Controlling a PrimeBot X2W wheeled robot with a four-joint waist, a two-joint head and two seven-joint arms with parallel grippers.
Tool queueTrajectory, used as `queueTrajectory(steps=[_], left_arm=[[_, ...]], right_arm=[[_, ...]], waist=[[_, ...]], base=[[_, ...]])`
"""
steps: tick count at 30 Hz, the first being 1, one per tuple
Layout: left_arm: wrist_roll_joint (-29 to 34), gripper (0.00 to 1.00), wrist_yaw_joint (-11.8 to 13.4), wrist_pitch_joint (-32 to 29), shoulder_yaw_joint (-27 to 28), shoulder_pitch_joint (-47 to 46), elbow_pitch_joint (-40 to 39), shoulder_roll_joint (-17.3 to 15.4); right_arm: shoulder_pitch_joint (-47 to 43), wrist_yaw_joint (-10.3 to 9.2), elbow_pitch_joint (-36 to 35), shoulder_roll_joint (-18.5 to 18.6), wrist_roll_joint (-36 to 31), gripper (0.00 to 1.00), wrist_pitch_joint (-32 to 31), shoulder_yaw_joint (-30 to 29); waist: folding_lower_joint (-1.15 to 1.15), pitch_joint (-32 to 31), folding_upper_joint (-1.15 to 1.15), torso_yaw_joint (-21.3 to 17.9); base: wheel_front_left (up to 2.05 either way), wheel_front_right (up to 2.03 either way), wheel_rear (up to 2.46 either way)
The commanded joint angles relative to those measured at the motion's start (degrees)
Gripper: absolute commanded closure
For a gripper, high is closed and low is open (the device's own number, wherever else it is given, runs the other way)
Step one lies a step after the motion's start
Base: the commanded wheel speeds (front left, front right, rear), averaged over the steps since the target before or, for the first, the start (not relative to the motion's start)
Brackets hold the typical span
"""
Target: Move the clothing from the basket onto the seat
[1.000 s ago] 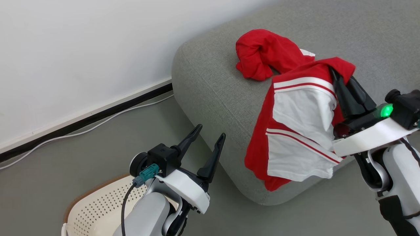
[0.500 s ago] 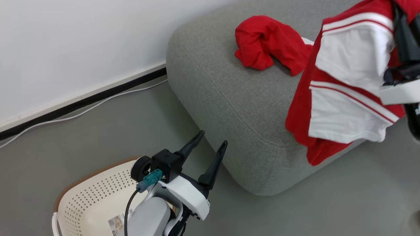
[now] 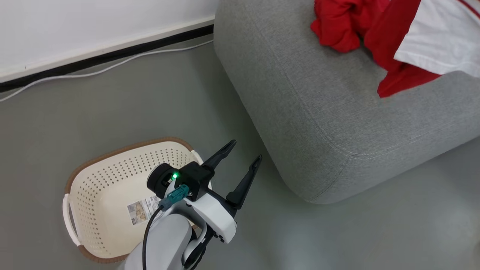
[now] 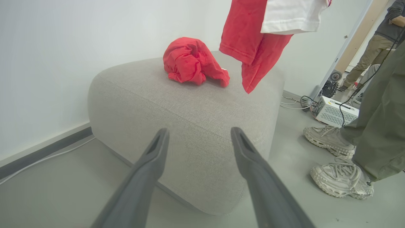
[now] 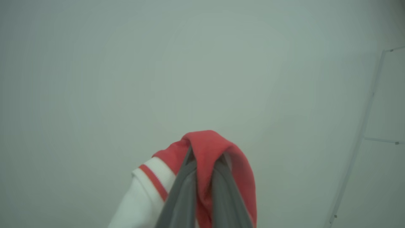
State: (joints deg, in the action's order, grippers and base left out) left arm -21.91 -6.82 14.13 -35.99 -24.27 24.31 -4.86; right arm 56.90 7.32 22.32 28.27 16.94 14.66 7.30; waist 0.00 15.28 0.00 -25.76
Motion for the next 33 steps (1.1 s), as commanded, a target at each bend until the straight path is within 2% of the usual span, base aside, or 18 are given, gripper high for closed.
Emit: queueTrajectory(steps=[1,11,20,25,30,33], left_arm=[[0.4,0.0,-0.18,0.04,1.28,-2.65,-1.77,-0.47],[0.99,0.0,-0.17,-1.08,0.56,-4.75,-3.0,-2.17],[1.47,0.0,-0.24,-1.88,-1.05,-6.7,-4.06,-2.47],[1.51,0.0,-0.34,-2.06,-2.21,-7.55,-3.74,-2.81],[1.45,0.0,-0.35,-1.61,-2.35,-8.34,-3.26,-2.83],[1.54,0.0,-0.35,-1.38,-2.56,-8.65,-2.93,-2.66]], right_arm=[[2.17,0.17,0.04,1.56,-1.09,1.0,0.34,-0.73],[14.49,0.17,11.69,4.63,-8.01,1.0,0.34,-6.37],[24.73,0.17,22.12,6.47,-20.42,1.0,0.31,-18.67],[27.33,0.17,25.74,4.18,-26.76,1.0,0.32,-27.27],[27.44,0.17,26.16,-2.71,-26.29,1.0,0.33,-26.09],[26.06,0.17,25.63,-4.63,-24.6,1.0,0.33,-25.4]], waist=[[0.0,2.64,0.0,2.12],[0.0,9.7,0.0,5.43],[0.0,15.97,0.0,9.74],[0.0,19.55,0.0,12.29],[0.0,22.1,0.0,13.03],[0.0,22.44,0.0,13.17]], base=[[0.0,0.0,0.0],[0.0,0.0,0.0],[0.0,0.0,0.0],[0.0,0.0,0.0],[0.0,0.0,0.0],[0.0,0.0,0.0]])
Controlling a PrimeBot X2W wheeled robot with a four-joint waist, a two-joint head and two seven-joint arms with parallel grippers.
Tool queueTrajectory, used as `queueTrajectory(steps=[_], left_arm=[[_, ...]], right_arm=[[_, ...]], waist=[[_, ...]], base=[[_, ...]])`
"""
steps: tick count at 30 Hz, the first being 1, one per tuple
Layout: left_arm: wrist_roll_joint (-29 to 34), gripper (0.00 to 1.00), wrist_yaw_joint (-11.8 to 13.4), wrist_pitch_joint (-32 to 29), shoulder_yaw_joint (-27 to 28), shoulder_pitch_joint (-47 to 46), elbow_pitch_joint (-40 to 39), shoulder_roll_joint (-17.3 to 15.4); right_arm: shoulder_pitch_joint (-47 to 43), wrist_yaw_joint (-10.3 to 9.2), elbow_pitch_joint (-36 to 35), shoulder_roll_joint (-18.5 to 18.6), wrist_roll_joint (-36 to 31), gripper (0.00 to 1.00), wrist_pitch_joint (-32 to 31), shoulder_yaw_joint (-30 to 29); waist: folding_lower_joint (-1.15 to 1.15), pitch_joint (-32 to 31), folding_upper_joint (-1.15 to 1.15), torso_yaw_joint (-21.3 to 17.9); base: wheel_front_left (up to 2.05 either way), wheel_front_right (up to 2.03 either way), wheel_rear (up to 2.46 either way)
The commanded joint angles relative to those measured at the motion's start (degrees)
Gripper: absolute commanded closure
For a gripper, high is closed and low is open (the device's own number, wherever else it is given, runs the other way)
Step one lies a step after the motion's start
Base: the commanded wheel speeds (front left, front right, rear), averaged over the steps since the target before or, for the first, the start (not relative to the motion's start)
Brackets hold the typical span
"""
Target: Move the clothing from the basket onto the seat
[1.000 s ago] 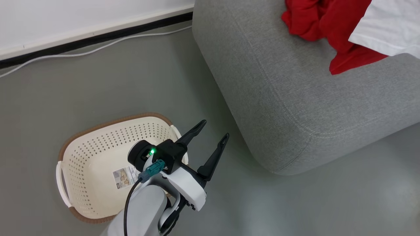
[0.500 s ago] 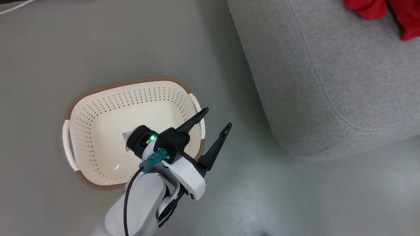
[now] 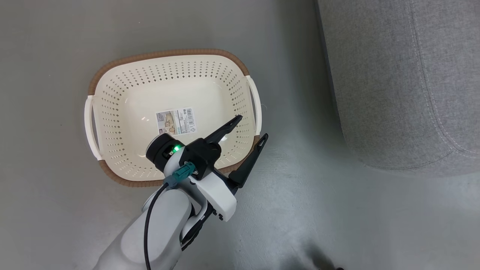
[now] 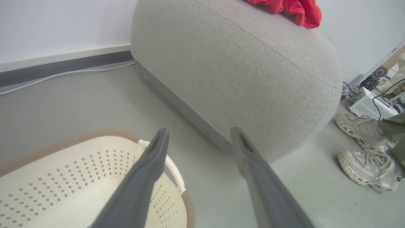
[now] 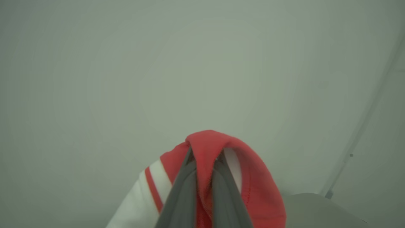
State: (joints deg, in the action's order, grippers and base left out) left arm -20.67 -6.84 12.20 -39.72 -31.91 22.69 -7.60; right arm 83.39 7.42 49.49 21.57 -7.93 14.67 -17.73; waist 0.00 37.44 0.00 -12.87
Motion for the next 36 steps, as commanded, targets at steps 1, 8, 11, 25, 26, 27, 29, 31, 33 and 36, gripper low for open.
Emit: queueTrajectory(steps=[1,8,11,25,26,27,29,31,33,36], left_arm=[[0.29,0.0,-0.34,0.66,1.07,-1.22,-1.16,0.18],[-0.35,0.0,-0.39,1.63,0.9,-1.86,-0.17,0.62],[-0.69,0.0,-0.41,1.93,0.81,-1.41,0.28,0.61],[-1.44,0.0,-0.28,2.35,0.3,-0.09,1.37,-0.01],[-1.45,0.0,-0.27,2.36,0.22,-0.09,1.46,0.0],[-1.52,0.0,-0.28,2.36,0.14,-0.09,1.55,0.07],[-1.69,0.0,-0.28,2.39,0.04,-0.18,1.68,0.2],[-1.88,0.0,-0.29,2.43,0.05,-0.33,1.81,0.33],[-2.04,0.0,-0.29,2.48,0.1,-0.4,1.98,0.43],[-2.33,0.0,-0.29,2.56,0.3,-0.32,2.19,0.61]], right_arm=[[-1.47,0.07,-1.69,1.5,1.03,1.0,0.32,-0.12],[-10.69,0.07,-2.41,1.83,5.25,1.0,0.32,-1.04],[-14.99,0.07,-2.12,2.5,6.96,1.0,0.32,-2.35],[-22.33,0.07,5.9,2.24,8.29,0.99,0.32,-8.04],[-22.45,0.07,6.53,1.99,8.03,0.64,0.32,-7.88],[-22.54,0.07,7.03,1.65,8.06,0.29,0.32,-7.91],[-22.97,0.07,7.35,1.58,7.82,0.0,0.32,-7.61],[-23.63,0.07,7.89,1.4,7.98,0.0,0.32,-7.5],[-24.6,0.07,8.02,1.21,8.16,0.0,0.32,-7.51],[-26.19,0.07,8.15,0.75,8.55,0.0,0.32,-7.54]], waist=[[0.0,0.35,0.0,0.4],[0.0,-0.93,0.0,1.17],[0.0,-1.68,0.0,1.24],[0.0,-3.25,0.0,1.84],[0.0,-3.31,0.0,1.85],[0.0,-3.43,0.0,1.87],[0.0,-3.6,0.0,1.97],[0.0,-3.91,0.0,2.09],[0.0,-4.38,0.0,2.2],[0.0,-5.24,0.0,2.33]], base=[[0.0,0.0,0.0],[0.0,0.0,0.0],[0.0,0.0,0.0],[0.0,0.0,0.0],[0.0,0.0,0.0],[0.0,0.0,0.0],[0.0,0.0,0.0],[0.0,0.0,0.0],[0.0,0.0,0.0],[0.0,0.0,0.0]])
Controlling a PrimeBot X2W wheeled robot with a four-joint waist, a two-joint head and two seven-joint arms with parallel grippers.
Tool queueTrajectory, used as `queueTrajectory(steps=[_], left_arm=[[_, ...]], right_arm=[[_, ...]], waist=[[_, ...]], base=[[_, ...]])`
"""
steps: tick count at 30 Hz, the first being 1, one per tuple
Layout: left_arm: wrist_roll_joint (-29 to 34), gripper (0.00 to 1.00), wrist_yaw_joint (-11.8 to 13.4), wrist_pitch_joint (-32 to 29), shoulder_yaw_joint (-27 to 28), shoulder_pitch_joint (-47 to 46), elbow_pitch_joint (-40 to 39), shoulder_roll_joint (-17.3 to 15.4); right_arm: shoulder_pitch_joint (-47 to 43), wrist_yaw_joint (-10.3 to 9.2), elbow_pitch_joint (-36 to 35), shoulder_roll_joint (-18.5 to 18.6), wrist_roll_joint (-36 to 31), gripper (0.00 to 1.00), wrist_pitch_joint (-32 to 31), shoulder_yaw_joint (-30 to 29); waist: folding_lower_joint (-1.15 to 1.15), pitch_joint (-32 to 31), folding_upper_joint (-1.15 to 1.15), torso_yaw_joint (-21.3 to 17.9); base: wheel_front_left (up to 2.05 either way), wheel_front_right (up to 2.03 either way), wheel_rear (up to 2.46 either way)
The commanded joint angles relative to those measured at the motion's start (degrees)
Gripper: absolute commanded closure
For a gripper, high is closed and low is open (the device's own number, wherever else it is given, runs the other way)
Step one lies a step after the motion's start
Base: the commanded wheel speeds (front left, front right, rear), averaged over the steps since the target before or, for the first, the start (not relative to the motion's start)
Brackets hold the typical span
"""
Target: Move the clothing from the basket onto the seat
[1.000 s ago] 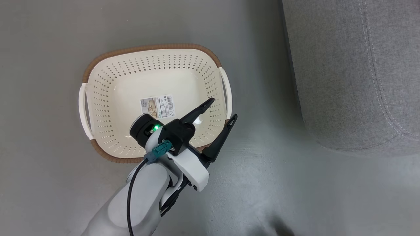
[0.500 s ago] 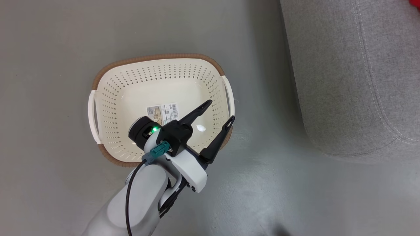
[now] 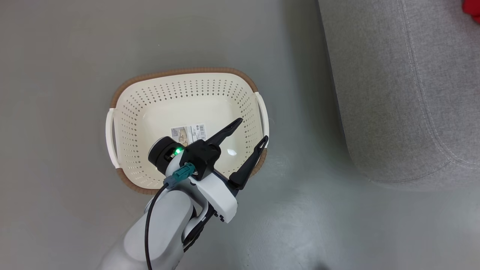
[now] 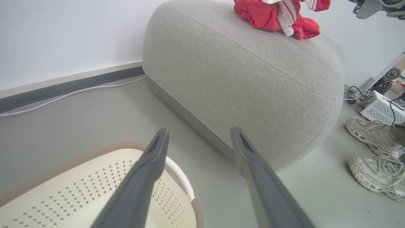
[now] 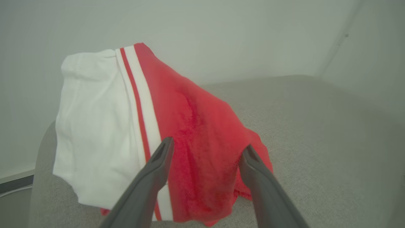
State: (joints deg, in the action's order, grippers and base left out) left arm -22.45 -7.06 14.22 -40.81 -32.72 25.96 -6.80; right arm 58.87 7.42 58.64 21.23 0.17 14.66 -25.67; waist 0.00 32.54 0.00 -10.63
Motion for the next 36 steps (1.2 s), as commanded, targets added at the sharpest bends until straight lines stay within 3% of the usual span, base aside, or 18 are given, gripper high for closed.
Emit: queueTrajectory(steps=[1,15,26,36], left_arm=[[-0.62,0.0,-0.07,0.56,1.44,0.53,-0.99,-0.12],[-1.45,0.0,0.05,0.76,3.32,2.69,-0.34,1.14],[-0.86,0.0,0.87,0.77,9.51,7.45,-0.99,1.64],[0.71,0.0,2.85,0.77,19.43,12.34,-2.06,1.69]], right_arm=[[-2.25,0.07,-1.03,0.91,0.55,0.0,0.34,0.56],[-11.76,0.07,-4.3,-2.28,3.71,0.0,0.34,4.45],[-17.72,0.07,-15.06,-3.77,10.51,0.0,0.34,16.8],[-23.31,0.07,-22.79,-4.38,15.96,0.0,0.34,27.94]], waist=[[0.0,-0.64,0.0,0.14],[0.0,-7.41,0.0,1.02],[0.0,-14.19,0.0,3.43],[0.0,-20.51,0.0,7.26]], base=[[0.0,0.0,0.0],[0.0,0.0,0.0],[0.0,0.0,0.0],[0.0,0.0,0.0]])
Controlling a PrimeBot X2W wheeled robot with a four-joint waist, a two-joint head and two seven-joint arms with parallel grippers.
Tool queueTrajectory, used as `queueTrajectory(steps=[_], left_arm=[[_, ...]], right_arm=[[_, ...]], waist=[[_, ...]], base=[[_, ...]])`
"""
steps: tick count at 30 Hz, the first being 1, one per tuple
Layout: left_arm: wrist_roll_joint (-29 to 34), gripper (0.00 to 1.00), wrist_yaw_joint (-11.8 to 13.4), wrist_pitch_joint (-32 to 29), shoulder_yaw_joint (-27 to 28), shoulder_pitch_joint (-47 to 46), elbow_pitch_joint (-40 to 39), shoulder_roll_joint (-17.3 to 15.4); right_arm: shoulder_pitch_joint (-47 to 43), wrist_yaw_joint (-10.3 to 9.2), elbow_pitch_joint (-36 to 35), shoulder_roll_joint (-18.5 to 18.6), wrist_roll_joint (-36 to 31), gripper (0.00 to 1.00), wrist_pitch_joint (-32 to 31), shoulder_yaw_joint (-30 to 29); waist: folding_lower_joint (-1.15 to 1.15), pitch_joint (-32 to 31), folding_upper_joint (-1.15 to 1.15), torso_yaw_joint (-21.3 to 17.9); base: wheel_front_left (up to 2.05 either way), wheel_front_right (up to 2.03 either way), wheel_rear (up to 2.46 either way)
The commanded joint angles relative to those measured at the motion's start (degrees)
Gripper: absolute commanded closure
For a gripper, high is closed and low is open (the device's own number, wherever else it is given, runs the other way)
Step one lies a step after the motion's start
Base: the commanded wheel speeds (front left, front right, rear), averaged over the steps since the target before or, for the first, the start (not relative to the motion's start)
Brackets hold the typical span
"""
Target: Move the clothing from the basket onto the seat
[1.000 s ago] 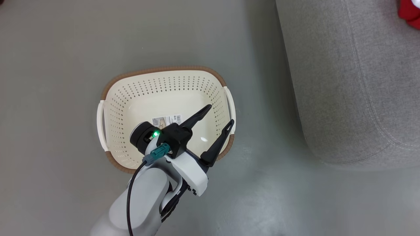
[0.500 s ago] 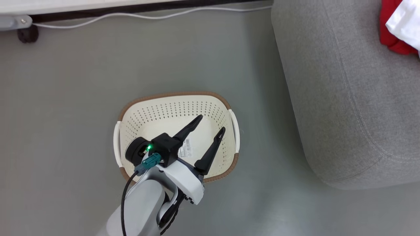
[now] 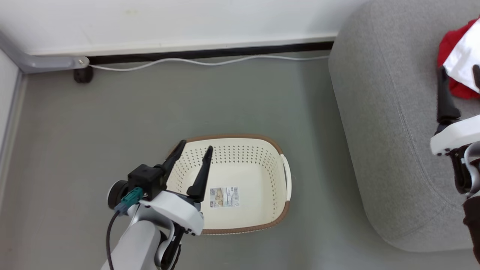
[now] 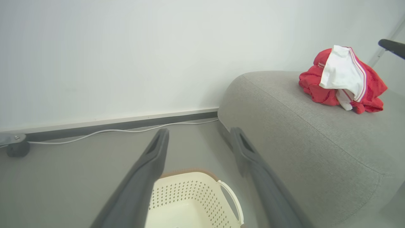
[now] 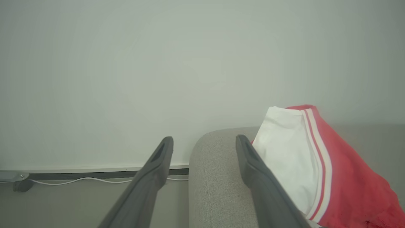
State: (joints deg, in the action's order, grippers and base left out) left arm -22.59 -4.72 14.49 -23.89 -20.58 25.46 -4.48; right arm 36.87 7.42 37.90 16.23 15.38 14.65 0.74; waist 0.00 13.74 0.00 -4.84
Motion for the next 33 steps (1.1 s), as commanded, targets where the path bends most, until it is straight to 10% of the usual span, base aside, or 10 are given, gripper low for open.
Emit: queueTrajectory(steps=[1,33], left_arm=[[1.09,0.0,0.67,0.51,3.64,0.66,-1.68,-0.67],[10.32,0.0,3.26,0.51,26.99,16.61,-7.28,1.01]], right_arm=[[-2.01,0.07,-2.87,0.66,1.07,0.0,0.35,2.58],[-25.11,0.07,-15.94,-4.73,0.23,0.0,0.35,6.0]], waist=[[0.0,-2.33,0.0,1.89],[0.0,-15.27,0.0,7.42]], base=[[0.0,0.0,0.0],[0.0,0.0,0.0]])
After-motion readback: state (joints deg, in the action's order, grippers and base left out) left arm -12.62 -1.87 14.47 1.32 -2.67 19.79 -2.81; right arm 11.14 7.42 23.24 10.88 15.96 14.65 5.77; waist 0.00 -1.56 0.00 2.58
